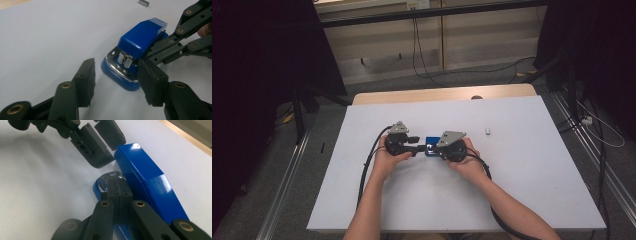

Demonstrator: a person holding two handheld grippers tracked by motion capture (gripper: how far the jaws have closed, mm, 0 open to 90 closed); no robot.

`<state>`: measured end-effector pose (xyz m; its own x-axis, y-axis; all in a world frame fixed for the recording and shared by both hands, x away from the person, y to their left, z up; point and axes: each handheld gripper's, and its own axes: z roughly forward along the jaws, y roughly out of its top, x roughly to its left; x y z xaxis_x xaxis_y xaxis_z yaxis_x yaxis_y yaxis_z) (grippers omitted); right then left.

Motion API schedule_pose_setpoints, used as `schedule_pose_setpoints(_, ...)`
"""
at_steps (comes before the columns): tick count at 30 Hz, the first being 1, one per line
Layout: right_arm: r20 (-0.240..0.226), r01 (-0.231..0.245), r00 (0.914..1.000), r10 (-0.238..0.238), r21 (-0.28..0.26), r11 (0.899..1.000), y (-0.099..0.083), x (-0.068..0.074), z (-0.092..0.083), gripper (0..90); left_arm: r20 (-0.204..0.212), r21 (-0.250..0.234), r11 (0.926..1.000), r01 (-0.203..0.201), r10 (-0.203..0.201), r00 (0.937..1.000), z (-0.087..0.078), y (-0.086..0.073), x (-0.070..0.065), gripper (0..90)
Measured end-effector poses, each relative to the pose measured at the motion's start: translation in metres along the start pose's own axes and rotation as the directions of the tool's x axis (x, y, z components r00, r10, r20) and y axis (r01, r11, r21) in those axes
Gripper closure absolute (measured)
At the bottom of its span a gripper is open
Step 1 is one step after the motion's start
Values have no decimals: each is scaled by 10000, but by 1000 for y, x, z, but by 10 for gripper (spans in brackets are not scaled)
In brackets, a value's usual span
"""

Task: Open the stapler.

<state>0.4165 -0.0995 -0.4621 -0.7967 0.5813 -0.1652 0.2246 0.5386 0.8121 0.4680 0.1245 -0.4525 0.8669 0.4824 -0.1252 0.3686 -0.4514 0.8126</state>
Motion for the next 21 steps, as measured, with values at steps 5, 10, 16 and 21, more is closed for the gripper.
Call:
schedule_pose_setpoints(5, -94, -365, 9993, 363, -206, 9991, -4, -1, 0, 900, 180, 15, 10000, 59, -60, 9998, -2, -1, 0, 623)
schedule_pose_setpoints(10, -146, -468, 9988, 466, -145, 9988, -3, -1, 0, 900, 345, 63, 10000, 8, -10, 9994, 1, -1, -1, 742)
schedule_pose_setpoints(16, -224, -549, 9983, 546, -161, 9984, -3, -2, 0, 900, 409, 35, 10000, 58, -60, 9991, 4, -2, 0, 886)
schedule_pose_setpoints(21, -239, -642, 9977, 637, -211, 9977, -4, -2, 0, 900, 432, -251, 9995, 208, -197, 9989, 3, 0, 1, 900)
